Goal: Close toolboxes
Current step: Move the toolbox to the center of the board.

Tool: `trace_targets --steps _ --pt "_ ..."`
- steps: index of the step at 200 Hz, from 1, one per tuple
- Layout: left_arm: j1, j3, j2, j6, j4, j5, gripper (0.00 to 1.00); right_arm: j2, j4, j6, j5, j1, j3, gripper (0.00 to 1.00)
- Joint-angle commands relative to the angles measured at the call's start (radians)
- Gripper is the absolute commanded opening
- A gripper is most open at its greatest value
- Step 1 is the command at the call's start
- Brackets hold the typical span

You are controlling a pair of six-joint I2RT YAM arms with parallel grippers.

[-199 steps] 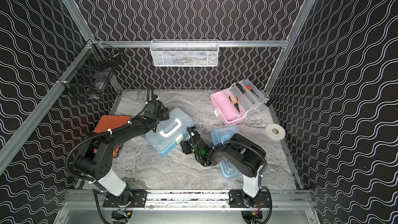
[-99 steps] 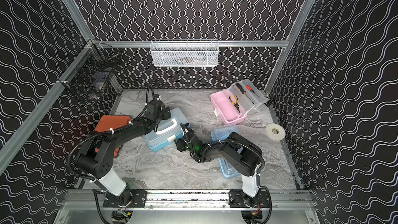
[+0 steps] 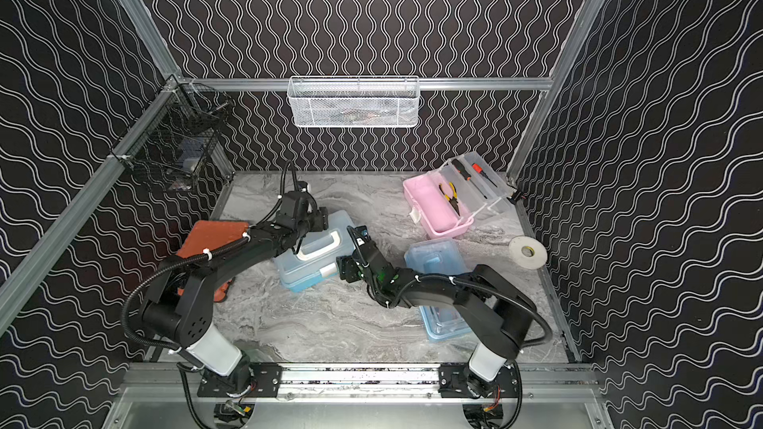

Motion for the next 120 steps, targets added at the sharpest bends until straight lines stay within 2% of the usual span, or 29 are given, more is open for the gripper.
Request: trace_targets --steps 1,37,50,90,120 --pt "-0.004 0.008 -0.054 0.044 -0.131 0.017 0.78 -0.074 -0.249 -0.016 0.086 0.001 0.038 0.82" --pt "-0.028 0.007 -0.157 0.063 -0.156 -0.016 0.90 -0.217 -0.488 0.004 0.172 -0.034 0.076 0.94" --pt "-0.045 0.004 -0.188 0.069 -0.168 -0.028 0.99 -0.268 -0.589 0.027 0.164 -0.080 0.099 0.96" --pt "-0.146 -0.010 -0.257 0.095 -0.204 -0.071 0.99 -0.429 -0.846 0.066 0.088 -0.285 0.137 0.99" --pt "-0.252 -0.031 -0.288 0.100 -0.241 -0.123 0.99 -0.519 -1.009 0.068 0.129 -0.395 0.158 0.99"
